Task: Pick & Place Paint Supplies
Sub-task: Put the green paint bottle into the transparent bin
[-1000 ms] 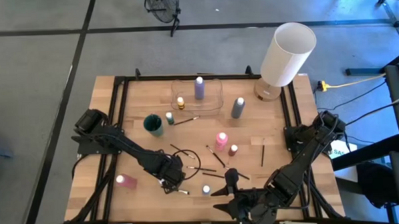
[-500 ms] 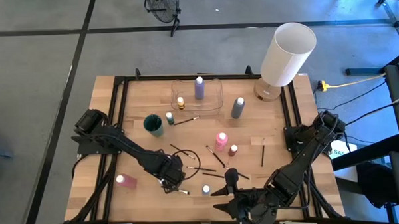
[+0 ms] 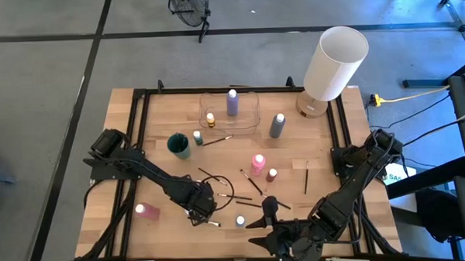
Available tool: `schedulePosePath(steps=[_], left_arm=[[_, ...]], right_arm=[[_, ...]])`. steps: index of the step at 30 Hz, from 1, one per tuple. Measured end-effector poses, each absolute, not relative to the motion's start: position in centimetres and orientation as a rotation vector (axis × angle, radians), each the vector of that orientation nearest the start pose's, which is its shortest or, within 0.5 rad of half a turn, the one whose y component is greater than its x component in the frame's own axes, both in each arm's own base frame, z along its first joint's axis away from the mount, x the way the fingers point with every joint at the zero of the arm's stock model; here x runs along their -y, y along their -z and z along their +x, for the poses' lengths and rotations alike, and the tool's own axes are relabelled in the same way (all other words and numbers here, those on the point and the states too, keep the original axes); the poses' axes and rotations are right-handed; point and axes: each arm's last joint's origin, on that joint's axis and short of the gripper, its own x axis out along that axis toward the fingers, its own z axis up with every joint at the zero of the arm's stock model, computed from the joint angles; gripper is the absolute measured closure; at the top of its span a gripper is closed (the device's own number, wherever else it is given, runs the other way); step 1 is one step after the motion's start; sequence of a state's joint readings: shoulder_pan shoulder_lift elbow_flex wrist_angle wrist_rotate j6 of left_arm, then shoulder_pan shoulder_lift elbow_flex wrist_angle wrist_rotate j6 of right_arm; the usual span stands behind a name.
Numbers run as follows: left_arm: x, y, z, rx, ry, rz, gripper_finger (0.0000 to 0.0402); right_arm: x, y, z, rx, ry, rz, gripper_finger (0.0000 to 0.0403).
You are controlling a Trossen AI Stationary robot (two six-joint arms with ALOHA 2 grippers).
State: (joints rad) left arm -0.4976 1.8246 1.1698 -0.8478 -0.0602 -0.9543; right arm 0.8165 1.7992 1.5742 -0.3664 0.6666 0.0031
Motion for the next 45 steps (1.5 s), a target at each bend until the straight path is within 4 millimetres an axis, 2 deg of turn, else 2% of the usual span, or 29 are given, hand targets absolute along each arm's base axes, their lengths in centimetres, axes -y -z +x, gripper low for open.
schedulePosePath(steps=[31, 36, 45], left_arm=[[15.4, -15.1, 28.6, -1.488, -0.365, -0.365, 0.0136], [15.4, -15.1, 28.6, -1.487, -0.365, -0.365, 0.0160], [15.5, -15.1, 28.7, -1.486, -0.363, -0.367, 0.0228]], right_arm=[[-28.5, -31.4, 29.2, -0.436, -0.145, -0.396, 0.0225], [-28.5, -31.4, 29.2, -0.436, -0.145, -0.396, 0.0225], [-28.5, -31.4, 29.2, -0.434, -0.145, -0.395, 0.0225]])
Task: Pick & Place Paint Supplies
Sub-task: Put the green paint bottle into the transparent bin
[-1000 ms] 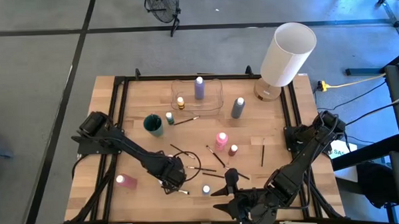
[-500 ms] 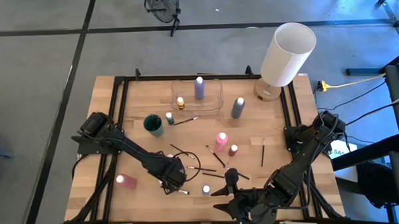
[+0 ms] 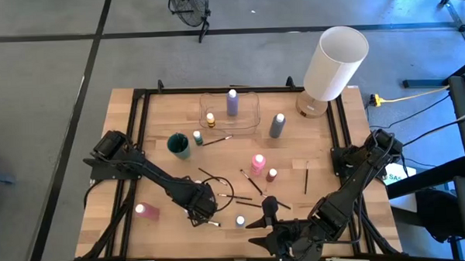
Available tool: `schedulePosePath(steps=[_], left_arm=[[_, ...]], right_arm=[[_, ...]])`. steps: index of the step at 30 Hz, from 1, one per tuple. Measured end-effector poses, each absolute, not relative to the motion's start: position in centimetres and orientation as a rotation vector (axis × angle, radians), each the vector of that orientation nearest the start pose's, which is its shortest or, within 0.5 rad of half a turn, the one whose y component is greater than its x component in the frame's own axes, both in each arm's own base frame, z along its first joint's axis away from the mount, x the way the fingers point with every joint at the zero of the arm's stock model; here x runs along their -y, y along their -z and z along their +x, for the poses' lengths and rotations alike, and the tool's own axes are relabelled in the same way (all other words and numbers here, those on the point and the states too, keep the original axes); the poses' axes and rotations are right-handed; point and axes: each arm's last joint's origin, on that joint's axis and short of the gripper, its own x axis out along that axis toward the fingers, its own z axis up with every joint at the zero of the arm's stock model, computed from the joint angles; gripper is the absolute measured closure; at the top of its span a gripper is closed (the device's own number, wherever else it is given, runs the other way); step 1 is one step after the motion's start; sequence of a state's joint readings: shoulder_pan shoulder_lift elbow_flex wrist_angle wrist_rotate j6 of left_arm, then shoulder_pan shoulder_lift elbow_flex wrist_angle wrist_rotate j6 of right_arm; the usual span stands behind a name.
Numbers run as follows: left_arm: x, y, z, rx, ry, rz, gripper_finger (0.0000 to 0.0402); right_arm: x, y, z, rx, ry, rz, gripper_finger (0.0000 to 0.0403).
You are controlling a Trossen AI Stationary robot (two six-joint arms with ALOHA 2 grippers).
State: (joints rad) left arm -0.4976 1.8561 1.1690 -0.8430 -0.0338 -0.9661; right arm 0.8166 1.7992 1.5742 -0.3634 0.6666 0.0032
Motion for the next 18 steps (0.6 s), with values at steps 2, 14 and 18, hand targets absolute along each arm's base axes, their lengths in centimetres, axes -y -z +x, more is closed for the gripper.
schedulePosePath(steps=[2, 14, 18], left_arm=[[15.46, -15.12, 28.67, -1.486, -0.363, -0.367, 0.0241], [15.41, -15.14, 28.72, -1.484, -0.368, -0.377, 0.0258], [15.44, -15.16, 28.74, -1.486, -0.363, -0.383, 0.0259]], right_arm=[[-28.47, -31.42, 29.18, -0.434, -0.145, -0.395, 0.0225], [-28.47, -31.42, 29.18, -0.435, -0.146, -0.394, 0.0225], [-28.46, -31.42, 29.18, -0.435, -0.146, -0.395, 0.0225]])
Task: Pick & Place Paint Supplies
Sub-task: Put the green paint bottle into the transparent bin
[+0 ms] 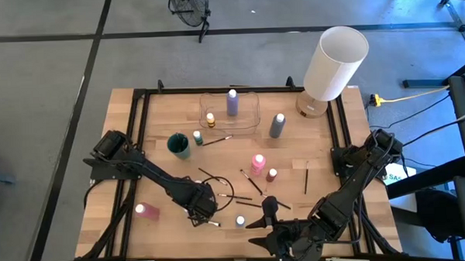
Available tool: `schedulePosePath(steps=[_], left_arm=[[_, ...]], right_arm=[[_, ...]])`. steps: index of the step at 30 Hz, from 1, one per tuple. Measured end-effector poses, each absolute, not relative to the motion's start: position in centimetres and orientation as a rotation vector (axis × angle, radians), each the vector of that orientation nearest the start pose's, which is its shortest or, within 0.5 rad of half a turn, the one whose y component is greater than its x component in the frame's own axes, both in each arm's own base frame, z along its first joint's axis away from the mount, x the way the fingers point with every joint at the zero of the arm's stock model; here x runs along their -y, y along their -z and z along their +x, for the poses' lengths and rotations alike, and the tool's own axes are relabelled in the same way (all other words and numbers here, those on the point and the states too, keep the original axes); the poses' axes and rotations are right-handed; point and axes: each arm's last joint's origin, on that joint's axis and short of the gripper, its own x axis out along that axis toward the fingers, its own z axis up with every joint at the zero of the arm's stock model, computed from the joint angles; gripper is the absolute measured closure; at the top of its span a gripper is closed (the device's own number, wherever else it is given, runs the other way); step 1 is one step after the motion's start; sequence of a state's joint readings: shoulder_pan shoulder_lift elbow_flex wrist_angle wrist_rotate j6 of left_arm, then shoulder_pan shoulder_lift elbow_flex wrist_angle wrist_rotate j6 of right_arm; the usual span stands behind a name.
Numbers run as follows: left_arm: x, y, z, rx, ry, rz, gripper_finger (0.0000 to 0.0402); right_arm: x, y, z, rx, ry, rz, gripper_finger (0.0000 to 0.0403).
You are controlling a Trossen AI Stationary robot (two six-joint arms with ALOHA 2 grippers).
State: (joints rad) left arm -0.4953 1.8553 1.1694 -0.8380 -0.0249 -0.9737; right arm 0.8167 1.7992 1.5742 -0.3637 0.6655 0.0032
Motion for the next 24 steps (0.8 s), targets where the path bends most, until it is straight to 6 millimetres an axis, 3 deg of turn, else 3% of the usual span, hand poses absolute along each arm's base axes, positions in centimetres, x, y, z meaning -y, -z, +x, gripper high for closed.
schedulePosePath(steps=[10, 24], left_arm=[[15.6, -15.6, 28.9, -1.497, -0.339, -0.394, 0.0260], [17.1, -20.3, 30.0, -1.444, -0.366, -0.329, 0.0260]], right_arm=[[-28.5, -31.4, 29.2, -0.435, -0.146, -0.395, 0.0225], [-28.5, -31.4, 29.2, -0.443, -0.165, -0.394, 0.0225]])
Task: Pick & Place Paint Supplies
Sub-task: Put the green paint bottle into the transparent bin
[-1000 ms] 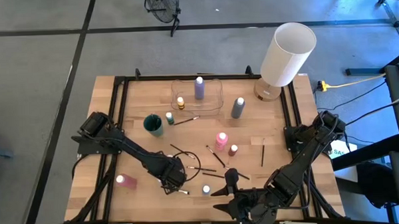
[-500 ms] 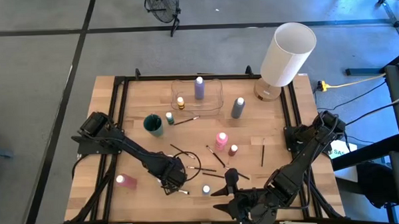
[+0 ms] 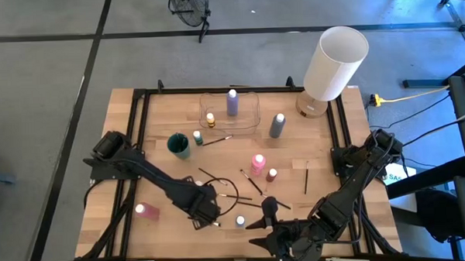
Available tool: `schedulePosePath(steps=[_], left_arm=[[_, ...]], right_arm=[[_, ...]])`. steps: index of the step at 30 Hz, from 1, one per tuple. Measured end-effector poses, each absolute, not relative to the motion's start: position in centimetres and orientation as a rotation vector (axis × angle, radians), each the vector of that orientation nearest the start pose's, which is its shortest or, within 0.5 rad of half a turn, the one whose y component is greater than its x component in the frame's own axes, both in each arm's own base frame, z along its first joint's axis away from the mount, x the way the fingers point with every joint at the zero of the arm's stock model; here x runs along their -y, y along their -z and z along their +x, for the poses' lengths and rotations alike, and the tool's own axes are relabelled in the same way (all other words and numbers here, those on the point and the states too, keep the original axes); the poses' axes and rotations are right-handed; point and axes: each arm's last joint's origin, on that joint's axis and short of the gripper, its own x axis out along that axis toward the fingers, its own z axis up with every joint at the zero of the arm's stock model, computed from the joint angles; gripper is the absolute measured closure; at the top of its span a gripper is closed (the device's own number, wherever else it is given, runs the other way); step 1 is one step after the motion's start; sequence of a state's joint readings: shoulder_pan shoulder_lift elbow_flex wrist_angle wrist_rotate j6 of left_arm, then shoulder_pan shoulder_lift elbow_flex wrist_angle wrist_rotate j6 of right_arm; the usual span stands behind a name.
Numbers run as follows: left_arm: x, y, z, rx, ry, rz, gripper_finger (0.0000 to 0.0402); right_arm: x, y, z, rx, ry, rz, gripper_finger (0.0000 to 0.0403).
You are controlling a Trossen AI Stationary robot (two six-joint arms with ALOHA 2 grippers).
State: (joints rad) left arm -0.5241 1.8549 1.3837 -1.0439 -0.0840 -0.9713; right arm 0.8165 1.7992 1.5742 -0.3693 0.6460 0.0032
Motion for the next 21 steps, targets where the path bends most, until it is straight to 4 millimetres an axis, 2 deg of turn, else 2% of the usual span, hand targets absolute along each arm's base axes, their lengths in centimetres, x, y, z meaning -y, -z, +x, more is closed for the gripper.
schedulePosePath(steps=[9, 16, 21], left_arm=[[18.0, -24.8, 30.0, -1.375, -0.412, -0.239, 0.0261], [18.3, -31.3, 31.6, -1.106, -0.344, -0.098, 0.0261], [18.0, -36.3, 31.3, -0.900, -0.390, 0.066, 0.0261]], right_arm=[[-28.4, -31.4, 29.2, -0.441, -0.149, -0.398, 0.0225], [-28.2, -31.4, 29.4, -0.434, -0.110, -0.396, 0.0225], [-28.2, -31.6, 29.1, -0.400, 0.013, -0.408, 0.0225]])
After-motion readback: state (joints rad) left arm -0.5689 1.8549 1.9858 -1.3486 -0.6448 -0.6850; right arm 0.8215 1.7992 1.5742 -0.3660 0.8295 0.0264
